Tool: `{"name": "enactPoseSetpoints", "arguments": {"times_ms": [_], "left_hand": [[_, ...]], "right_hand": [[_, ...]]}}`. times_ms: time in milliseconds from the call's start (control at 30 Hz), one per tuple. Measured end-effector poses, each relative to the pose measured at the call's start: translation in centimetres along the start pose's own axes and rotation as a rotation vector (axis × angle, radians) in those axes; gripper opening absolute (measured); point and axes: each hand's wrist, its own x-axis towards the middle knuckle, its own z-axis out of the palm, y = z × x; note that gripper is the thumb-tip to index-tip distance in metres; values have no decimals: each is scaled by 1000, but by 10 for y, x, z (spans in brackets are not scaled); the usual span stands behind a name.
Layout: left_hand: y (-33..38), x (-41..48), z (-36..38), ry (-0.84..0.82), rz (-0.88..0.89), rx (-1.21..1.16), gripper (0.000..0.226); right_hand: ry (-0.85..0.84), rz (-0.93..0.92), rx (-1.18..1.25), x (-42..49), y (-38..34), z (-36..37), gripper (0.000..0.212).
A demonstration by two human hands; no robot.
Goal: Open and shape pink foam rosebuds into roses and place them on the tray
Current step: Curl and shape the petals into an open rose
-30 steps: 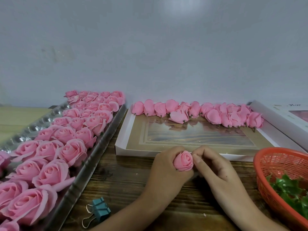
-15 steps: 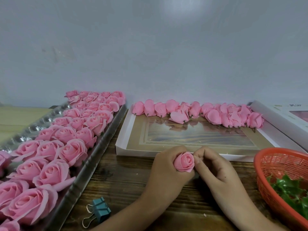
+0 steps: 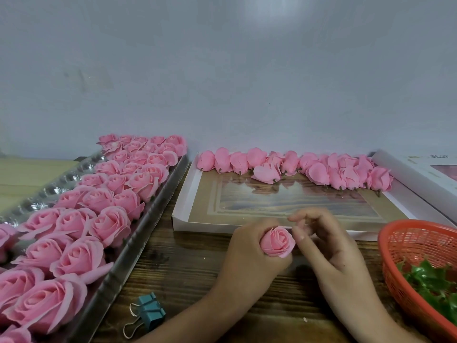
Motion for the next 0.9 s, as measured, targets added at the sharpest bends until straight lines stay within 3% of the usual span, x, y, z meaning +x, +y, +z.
{"name": "enactPoseSetpoints", "arguments": {"times_ms": [233,400,533,767,900], "left_hand": [[1,-2,3,-66,20,21,25],[-1,-1,3,-33,27,83,42],[-1,-2,2,-48,9,49,22],[-3,-1,2,-104,48,62,33],[-3,-2,2,-167,19,16,18]], "right_hand": [[-31,-47,23,0,-6,-1,12],[-45,-19,66,2,-7,0,12],[-67,-6,89,3,-7,1,20],[-98,-18,77,1,-8,-1,15],[-103,-42,69,2,-9,0,16]]}}
